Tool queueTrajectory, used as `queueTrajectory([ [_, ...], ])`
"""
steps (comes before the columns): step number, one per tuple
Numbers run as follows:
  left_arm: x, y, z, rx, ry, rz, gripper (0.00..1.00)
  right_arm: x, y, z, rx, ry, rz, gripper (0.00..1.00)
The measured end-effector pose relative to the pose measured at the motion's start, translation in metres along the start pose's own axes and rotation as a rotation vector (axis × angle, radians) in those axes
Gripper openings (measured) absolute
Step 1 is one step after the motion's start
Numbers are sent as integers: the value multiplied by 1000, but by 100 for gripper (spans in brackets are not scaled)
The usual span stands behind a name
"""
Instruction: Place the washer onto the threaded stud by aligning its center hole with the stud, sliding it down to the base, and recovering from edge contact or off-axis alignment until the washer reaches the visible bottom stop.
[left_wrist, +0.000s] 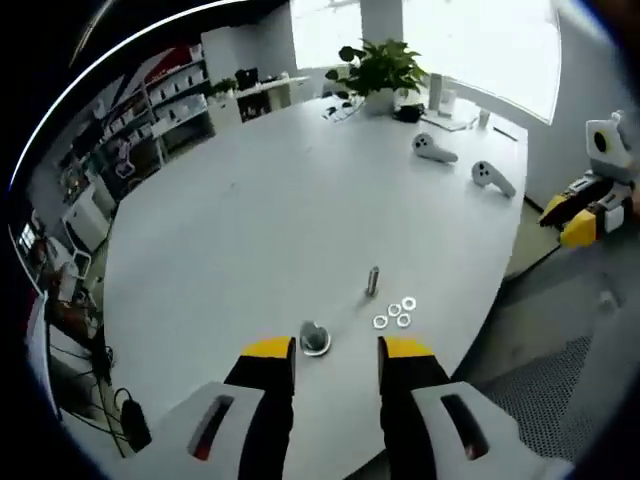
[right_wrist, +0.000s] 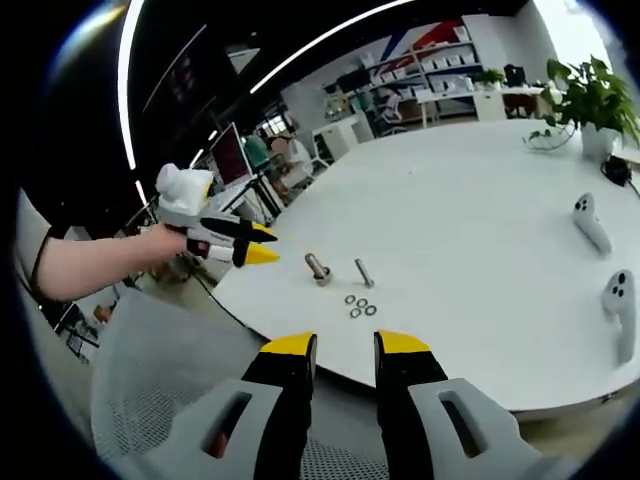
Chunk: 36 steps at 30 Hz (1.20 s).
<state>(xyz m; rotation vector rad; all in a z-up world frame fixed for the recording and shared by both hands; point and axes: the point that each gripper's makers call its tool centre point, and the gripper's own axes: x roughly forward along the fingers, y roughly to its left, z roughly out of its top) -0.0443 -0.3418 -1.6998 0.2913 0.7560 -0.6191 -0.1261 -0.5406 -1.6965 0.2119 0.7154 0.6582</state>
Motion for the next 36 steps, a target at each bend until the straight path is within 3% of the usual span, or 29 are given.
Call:
queueTrajectory([
  [3, -30, -7, 8, -52, -88, 2, 32, 0, -3, -2, 6, 9, -12, 26],
  [8, -61, -9, -6, -55, -103, 16, 35, -2, -6, -2, 6, 10, -33, 26],
  [11, -78, -11, -12, -54, -114, 14, 35, -7, -9, 7, 52, -49, -38, 26],
  [14, -89, -14, -12, -95, -171, 3, 34, -4, -9, 2, 41, -18, -49, 26],
  [18, -93, -6, -23, -73, -166, 56, 39, -2, -7, -5, 18, 24, -42, 26],
  [21, -99, -10, -23, -126, -230, 42, 38, -3, -9, -4, 41, 16, -43, 26],
  [23, -99, -7, -31, -153, -228, 53, 37, -3, -11, -4, 57, 13, -52, 26],
  [26, -98, -8, -28, -230, -282, 39, 38, -4, -13, -3, 64, 2, -63, 26],
  [29, -97, -7, -22, -186, -293, 37, 38, -5, -13, -4, 67, 5, -65, 26],
  [33, -95, -12, -17, -191, -316, 2, 37, -4, -13, -7, 57, 23, -70, 26],
  [36, -91, -18, -25, -156, -286, -2, 36, -4, -13, -9, 57, 28, -73, 26],
])
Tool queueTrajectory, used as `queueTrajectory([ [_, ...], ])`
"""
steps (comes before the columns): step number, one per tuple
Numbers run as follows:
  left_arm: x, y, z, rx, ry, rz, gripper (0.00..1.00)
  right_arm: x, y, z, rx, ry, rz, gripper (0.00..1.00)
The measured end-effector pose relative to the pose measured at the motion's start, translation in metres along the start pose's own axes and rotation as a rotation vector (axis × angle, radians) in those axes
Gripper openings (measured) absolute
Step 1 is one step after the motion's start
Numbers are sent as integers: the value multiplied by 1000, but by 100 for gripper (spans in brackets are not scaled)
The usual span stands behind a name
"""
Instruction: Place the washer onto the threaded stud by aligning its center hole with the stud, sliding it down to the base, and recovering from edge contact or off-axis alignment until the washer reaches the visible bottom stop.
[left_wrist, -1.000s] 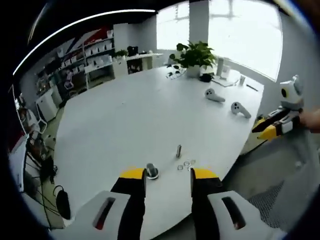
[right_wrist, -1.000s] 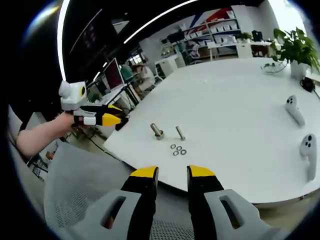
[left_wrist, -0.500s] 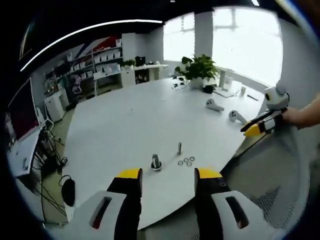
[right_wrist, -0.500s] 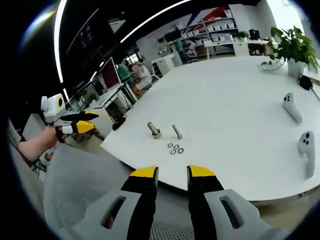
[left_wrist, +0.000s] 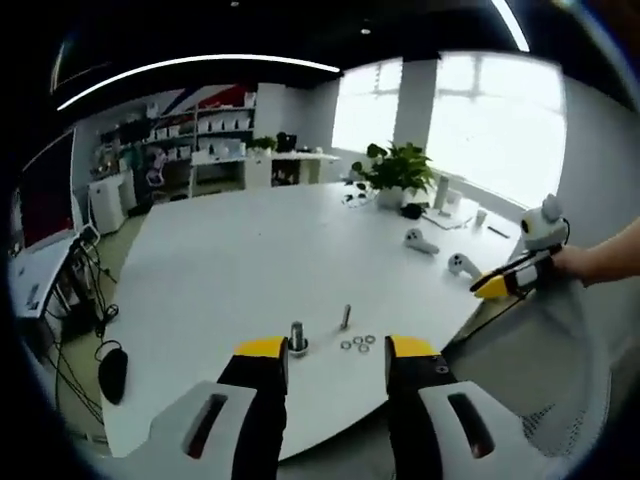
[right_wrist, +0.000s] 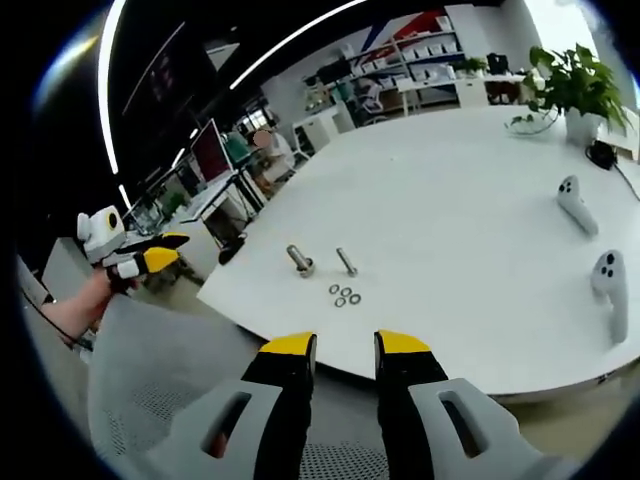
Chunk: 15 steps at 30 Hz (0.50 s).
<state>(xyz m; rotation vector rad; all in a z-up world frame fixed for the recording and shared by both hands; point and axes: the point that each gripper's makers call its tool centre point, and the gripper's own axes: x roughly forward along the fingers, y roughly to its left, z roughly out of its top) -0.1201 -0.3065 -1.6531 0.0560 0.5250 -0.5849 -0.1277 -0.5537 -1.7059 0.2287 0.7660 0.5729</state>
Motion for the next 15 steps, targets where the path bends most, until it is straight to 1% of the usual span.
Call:
queueTrajectory([
  [2, 1, -4, -6, 31, 11, -11, 36, 0, -1, -1, -1, 5, -7, 26],
  [3, 1, -5, -9, 70, 24, -15, 36, 0, -3, -2, 1, 11, -13, 26],
  [4, 2, -7, -11, 86, 32, -21, 36, 0, -3, -2, 3, 11, -14, 26],
  [7, 2, -10, -15, 65, 51, -48, 36, 0, -4, -3, 5, 14, -20, 26],
  [9, 1, -11, -14, 66, 38, -60, 36, 0, -4, -3, 1, 19, -21, 26],
  [12, 0, -15, -14, 30, 22, -99, 36, 0, -4, -4, 1, 21, -22, 26],
  [14, 0, -21, -11, 50, 2, -125, 34, 1, -5, -4, 1, 21, -21, 26],
  [15, 0, -23, -11, 77, 2, -124, 32, 1, -5, -4, 3, 20, -21, 26],
])
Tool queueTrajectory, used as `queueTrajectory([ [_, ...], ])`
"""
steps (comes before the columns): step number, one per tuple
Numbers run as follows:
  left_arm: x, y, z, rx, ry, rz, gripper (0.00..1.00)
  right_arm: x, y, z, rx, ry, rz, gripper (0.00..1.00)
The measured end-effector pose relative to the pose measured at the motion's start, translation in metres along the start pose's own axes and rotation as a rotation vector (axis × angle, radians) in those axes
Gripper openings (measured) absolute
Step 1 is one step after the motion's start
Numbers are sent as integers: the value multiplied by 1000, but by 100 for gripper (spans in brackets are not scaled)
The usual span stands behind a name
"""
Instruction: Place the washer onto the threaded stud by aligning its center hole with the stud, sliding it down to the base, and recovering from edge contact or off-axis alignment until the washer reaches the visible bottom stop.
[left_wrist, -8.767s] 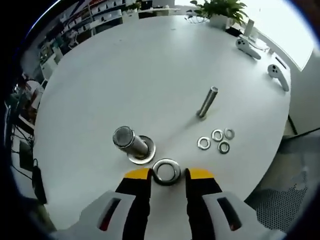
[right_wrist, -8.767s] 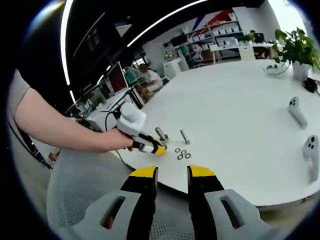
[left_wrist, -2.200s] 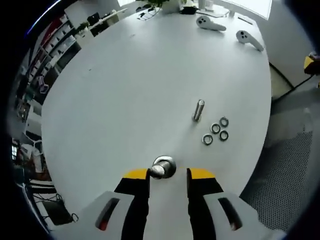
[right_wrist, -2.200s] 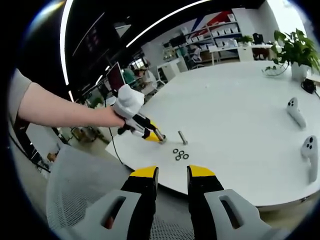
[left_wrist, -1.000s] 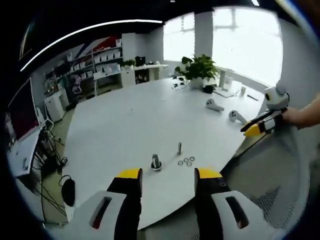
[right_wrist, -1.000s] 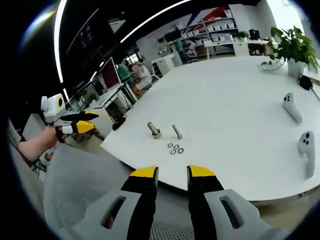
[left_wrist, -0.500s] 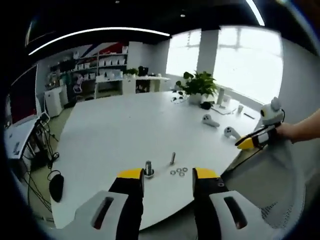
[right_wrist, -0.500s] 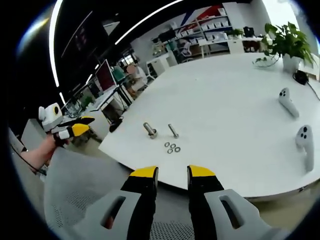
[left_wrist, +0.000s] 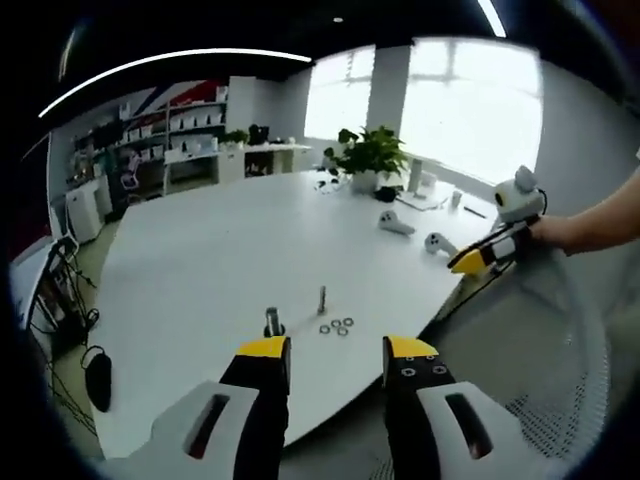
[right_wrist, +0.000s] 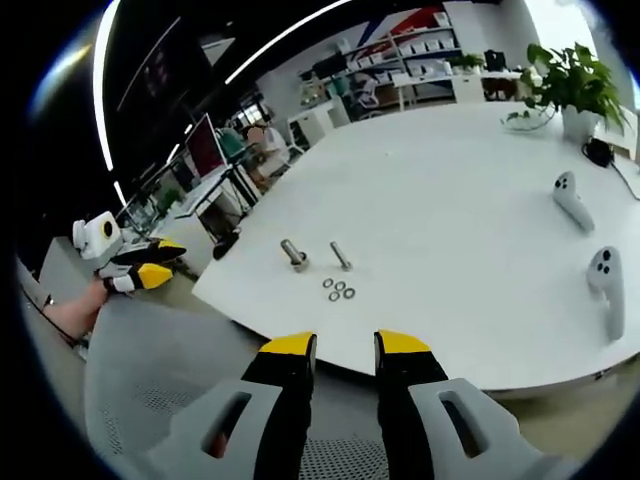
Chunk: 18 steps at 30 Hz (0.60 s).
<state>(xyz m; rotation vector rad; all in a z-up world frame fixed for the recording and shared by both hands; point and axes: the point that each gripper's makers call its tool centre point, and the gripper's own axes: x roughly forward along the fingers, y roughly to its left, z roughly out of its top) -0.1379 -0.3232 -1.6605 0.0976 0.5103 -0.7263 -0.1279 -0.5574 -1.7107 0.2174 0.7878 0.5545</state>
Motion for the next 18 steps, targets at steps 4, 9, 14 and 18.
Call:
queueTrajectory([
  [4, 2, 0, -3, 2, 10, -10, 29, -1, -3, 2, 14, -14, -11, 26],
  [9, 2, -4, -2, -16, 6, -32, 30, 0, -2, -1, 9, 5, -13, 26],
  [14, 6, -9, -10, -37, 48, -62, 33, 1, -5, -4, 6, 21, -20, 26],
  [18, 5, -6, -8, -44, 37, -48, 36, 2, -5, -6, 3, 37, -24, 26],
])
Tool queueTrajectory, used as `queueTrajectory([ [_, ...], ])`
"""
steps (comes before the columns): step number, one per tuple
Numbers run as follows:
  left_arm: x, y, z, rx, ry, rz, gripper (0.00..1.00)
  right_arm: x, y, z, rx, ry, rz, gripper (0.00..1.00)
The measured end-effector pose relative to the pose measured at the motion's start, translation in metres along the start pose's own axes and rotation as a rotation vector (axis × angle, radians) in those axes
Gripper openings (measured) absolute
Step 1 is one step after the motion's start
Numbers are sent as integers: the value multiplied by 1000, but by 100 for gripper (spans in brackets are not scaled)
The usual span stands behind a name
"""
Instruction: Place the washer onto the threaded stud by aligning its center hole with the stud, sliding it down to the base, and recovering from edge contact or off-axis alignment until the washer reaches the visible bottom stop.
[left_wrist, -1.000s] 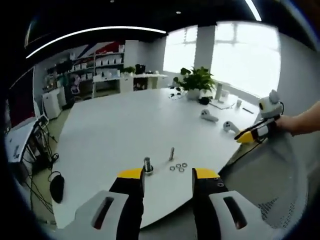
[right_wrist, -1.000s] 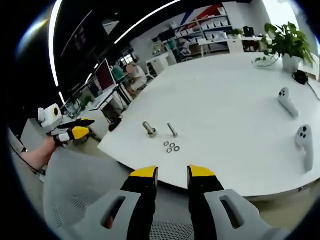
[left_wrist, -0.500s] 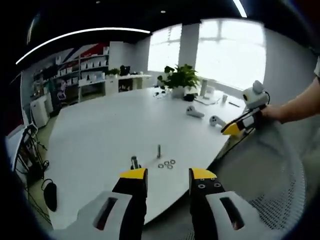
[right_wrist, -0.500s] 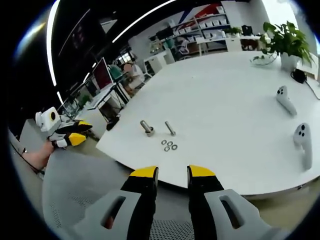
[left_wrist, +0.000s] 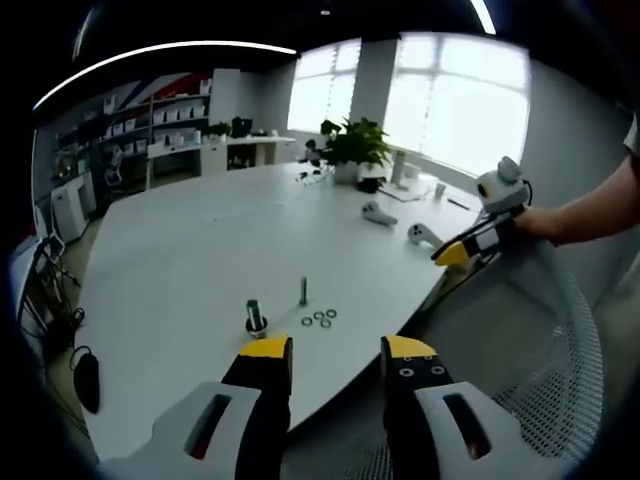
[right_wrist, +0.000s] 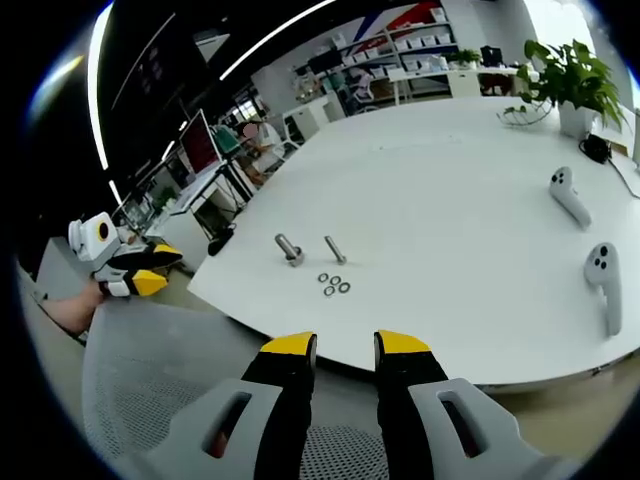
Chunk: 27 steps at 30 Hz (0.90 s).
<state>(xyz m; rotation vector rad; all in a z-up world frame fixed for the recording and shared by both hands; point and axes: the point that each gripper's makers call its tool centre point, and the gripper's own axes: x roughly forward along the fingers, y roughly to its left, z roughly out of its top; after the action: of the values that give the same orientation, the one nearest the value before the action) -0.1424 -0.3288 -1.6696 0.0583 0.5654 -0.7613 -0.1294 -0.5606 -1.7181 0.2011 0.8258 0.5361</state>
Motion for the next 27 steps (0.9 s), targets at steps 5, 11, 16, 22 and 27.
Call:
queueTrajectory([
  [5, 0, 2, 1, -4, -6, 7, 38, 0, -1, -2, -3, 11, -4, 26],
  [11, 1, 3, -1, -3, 7, 14, 38, 1, -2, -4, -6, 26, -6, 26],
  [16, -1, 5, 1, -17, -8, 21, 36, 2, -2, -8, -9, 44, -11, 26],
  [22, 1, 2, -2, -10, 6, 10, 33, 0, -3, -6, 0, 26, -16, 26],
  [27, 0, 4, 0, -10, -3, 18, 30, 3, -4, -10, -21, 59, -16, 26],
])
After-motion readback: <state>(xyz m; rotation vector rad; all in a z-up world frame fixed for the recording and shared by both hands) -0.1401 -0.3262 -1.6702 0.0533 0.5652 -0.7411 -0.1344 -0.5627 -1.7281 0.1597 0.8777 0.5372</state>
